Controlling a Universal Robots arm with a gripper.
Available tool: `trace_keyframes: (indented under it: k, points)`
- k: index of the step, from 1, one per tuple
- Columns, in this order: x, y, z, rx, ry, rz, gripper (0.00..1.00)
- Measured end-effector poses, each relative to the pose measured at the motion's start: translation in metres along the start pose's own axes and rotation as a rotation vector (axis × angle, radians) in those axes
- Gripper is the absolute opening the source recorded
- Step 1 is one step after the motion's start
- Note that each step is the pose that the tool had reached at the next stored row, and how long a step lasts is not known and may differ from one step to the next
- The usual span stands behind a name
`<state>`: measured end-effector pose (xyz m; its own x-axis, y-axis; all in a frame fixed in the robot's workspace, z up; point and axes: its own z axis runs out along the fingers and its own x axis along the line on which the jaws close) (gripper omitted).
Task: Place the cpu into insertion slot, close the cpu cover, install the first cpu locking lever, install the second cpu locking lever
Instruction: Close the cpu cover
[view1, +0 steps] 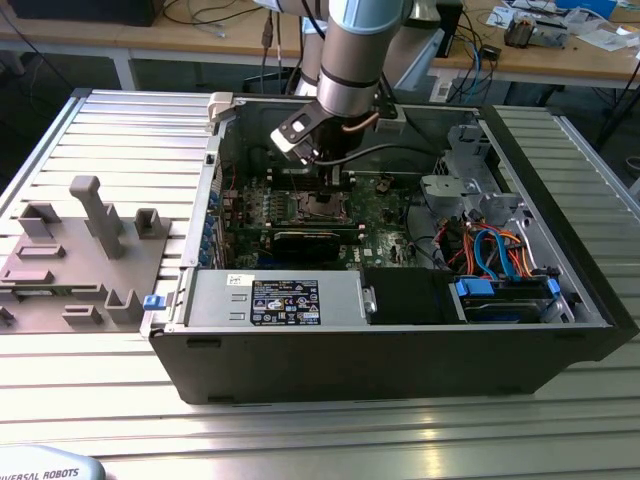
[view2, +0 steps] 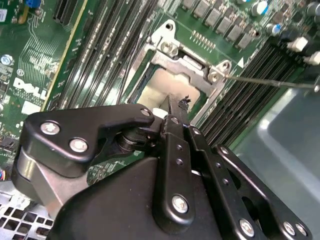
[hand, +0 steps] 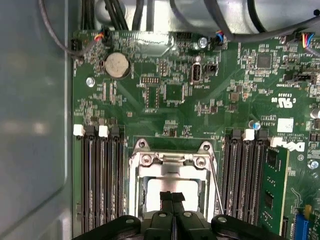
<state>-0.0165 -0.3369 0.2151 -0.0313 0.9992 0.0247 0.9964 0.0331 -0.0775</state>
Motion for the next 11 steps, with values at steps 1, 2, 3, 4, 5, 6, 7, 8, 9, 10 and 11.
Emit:
trace_keyframes:
  k: [1,2,3,4,5,6,7,8,9,10,11]
  points:
    - [0.0000,-0.0018,0.0006,0.0001,-0.0001,0.000,0.11]
    - [0.0001,-0.0031,0.0013,0.0000,0.0000,0.000,0.11]
    - [0.0001,-0.0053,0.0025,0.0001,-0.0001,0.000,0.11]
    - [0.0001,-0.0061,0.0032,0.0000,-0.0001,0.000,0.11]
    - [0.0001,-0.0070,0.0041,0.0000,-0.0001,0.000,0.11]
    - [0.0002,-0.0088,0.0054,0.0000,0.0000,0.000,0.11]
    - [0.0002,-0.0098,0.0061,0.0000,-0.0001,0.000,0.11]
    - [0.0002,-0.0108,0.0066,0.0001,-0.0001,0.000,0.11]
    - [0.0002,-0.0121,0.0073,0.0001,-0.0002,0.000,0.11]
    - [0.0002,-0.0130,0.0077,0.0001,-0.0002,0.000,0.11]
    - [0.0003,-0.0137,0.0082,0.0001,-0.0001,0.000,0.11]
